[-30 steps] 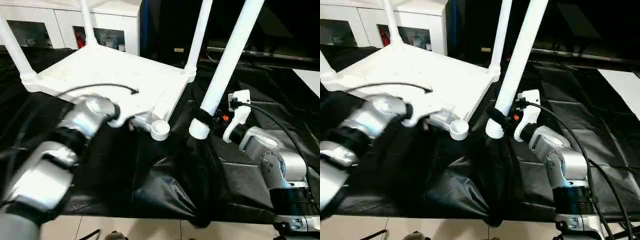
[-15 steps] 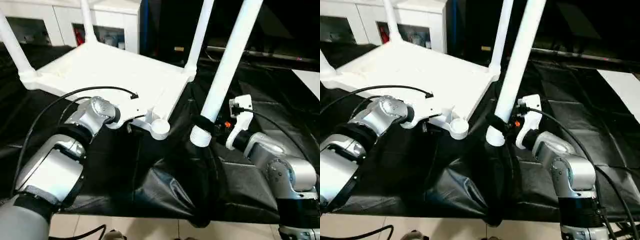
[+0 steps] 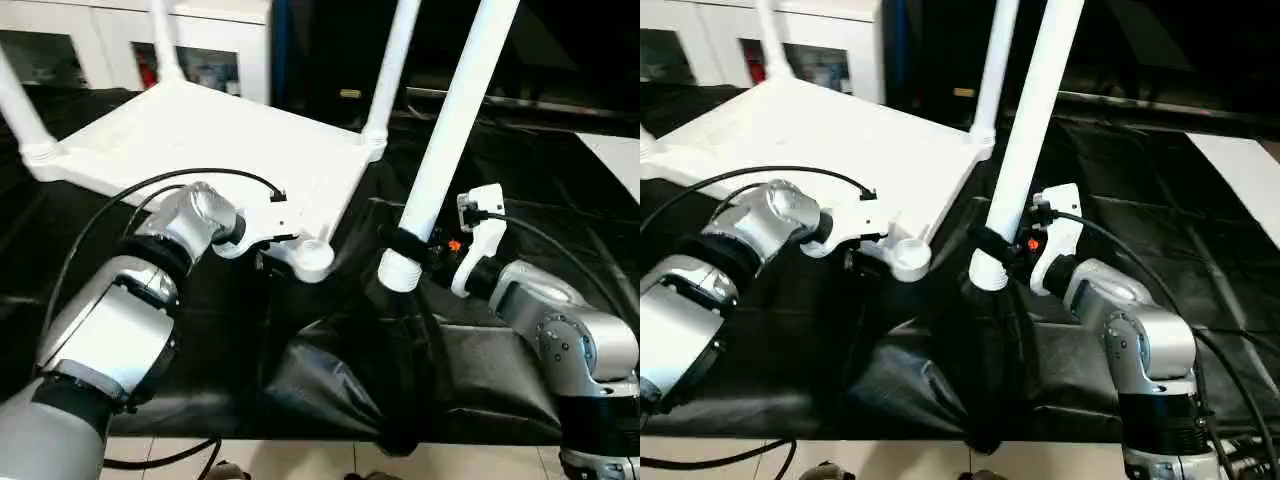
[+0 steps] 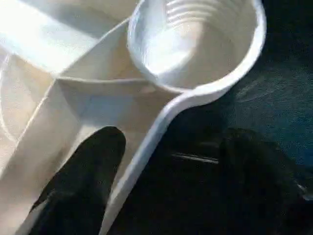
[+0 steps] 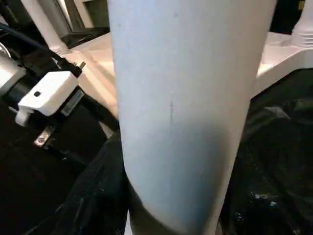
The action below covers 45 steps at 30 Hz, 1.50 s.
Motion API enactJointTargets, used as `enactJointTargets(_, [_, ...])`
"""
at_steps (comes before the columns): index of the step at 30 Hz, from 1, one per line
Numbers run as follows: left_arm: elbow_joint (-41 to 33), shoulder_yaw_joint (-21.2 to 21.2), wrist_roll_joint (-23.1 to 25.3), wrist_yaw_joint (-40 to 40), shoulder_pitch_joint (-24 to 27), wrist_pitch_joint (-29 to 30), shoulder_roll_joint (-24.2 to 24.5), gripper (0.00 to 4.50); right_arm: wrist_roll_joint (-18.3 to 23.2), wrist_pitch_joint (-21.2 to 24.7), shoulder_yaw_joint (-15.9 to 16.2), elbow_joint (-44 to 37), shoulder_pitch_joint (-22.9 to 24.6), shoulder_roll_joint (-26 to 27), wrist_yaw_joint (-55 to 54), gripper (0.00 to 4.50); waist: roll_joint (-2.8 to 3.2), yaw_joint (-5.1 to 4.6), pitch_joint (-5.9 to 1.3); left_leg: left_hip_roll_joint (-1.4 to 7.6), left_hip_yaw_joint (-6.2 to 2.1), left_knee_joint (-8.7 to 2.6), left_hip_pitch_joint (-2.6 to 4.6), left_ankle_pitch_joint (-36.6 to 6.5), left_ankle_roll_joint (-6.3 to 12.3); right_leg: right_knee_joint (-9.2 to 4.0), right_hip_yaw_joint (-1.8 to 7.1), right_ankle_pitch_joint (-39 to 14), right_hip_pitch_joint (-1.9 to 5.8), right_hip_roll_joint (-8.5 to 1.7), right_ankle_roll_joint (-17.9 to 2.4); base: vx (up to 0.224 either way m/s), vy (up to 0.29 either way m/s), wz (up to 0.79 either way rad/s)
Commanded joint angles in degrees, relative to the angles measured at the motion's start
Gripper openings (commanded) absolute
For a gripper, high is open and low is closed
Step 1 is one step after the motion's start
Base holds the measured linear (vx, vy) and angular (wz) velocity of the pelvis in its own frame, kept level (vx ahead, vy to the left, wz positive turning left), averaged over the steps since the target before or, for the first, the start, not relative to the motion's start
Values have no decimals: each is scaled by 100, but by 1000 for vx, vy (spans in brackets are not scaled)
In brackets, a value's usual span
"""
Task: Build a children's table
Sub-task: Insert table leg to table base
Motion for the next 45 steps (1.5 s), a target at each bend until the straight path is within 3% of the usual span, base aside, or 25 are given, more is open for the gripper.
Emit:
enactJointTargets(1, [19,-130,89,-554,25,127,28,351,-23,-68,-117,14,-161,-84,-27,191,65,34,-395,86,-2,-419,62,-871,-57,-372,264,-921,393,-391,-1199,0,0,0])
enactJointTargets(8, [-178,-196,275,-828,51,318,120,299,-135,-319,-64,204,-211,-14,-42,191,148,79,-458,113,-16,-421,94,-1043,-151,-336,260,-756,420,-402,-1381,0,0,0])
enactJointTargets(10, [-185,-204,304,-746,82,377,130,271,-164,-370,-44,233,-210,8,-50,191,139,75,-463,111,-15,-420,87,-1046,-166,-333,261,-718,424,-401,-1390,0,0,0])
enactJointTargets(13, [-278,-235,385,-718,219,498,180,258,-229,-480,7,279,-201,66,-74,191,171,85,-463,98,-20,-422,78,-1079,-190,-329,264,-699,439,-399,-1402,0,0,0])
enactJointTargets(18, [-456,-165,368,-680,419,737,207,213,-200,-517,25,255,-157,157,-93,191,193,81,-456,98,-19,-431,97,-1207,-188,-357,266,-985,434,-398,-1361,0,0,0])
enactJointTargets(22, [-630,32,220,-663,606,1085,182,180,-174,-523,94,205,-23,215,-83,191,215,85,-437,101,-16,-441,128,-1358,-198,-392,267,-1238,411,-399,-1344,0,0,0])
enactJointTargets(23, [-672,126,128,-679,663,1232,157,175,-179,-519,119,185,22,237,-76,191,235,94,-441,107,-27,-450,127,-1381,-206,-395,268,-1294,411,-406,-1325,0,0,0])
enactJointTargets(26, [-923,294,-55,-686,897,1590,121,150,-222,-559,165,169,111,304,-90,191,214,85,-439,100,-29,-456,99,-1330,-185,-394,267,-1307,425,-405,-1287,0,0,0])
enactJointTargets(27, [-1041,392,-150,-657,998,1784,93,150,-235,-573,176,176,129,332,-105,191,250,83,-433,95,-27,-457,101,-1329,-157,-402,265,-1387,415,-406,-1279,0,0,0])
enactJointTargets(31, [-1372,592,-288,-613,1180,2196,50,136,-262,-590,178,191,135,376,-120,191,259,80,-446,77,-16,-448,94,-1305,-99,-449,260,-1712,411,-405,-1165,0,0,0])
enactJointTargets(32, [-1424,735,-391,-444,1236,2369,-25,128,-260,-598,169,190,135,391,-146,191,316,82,-445,76,-27,-452,89,-1321,-114,-450,259,-1808,408,-405,-1122,0,0,0])
enactJointTargets(33, [-1437,762,-413,-413,1248,2402,-40,126,-260,-599,169,190,136,393,-150,191,285,67,-430,74,-26,-462,88,-1397,-106,-490,249,-1954,398,-395,-1063,0,0,0])
enactJointTargets(36, [-1640,1032,-623,-45,1410,2778,-213,109,-255,-620,164,191,150,423,-194,191,322,72,-443,69,-28,-455,97,-1421,-98,-496,250,-2028,388,-390,-1031,0,0,0])
enactJointTargets(42, [-2616,1581,-882,823,1837,3724,-628,86,-262,-597,113,238,160,488,-320,191,323,56,-455,80,-27,-456,68,-1344,-41,-475,243,-1865,408,-383,-1073,0,0,0])
enactJointTargets(45, [-3092,1650,-899,1118,2104,3519,-778,78,-310,-583,106,314,136,514,-382,191,335,53,-456,76,-22,-459,67,-1323,8,-511,238,-1936,385,-368,-1007,0,0,0])
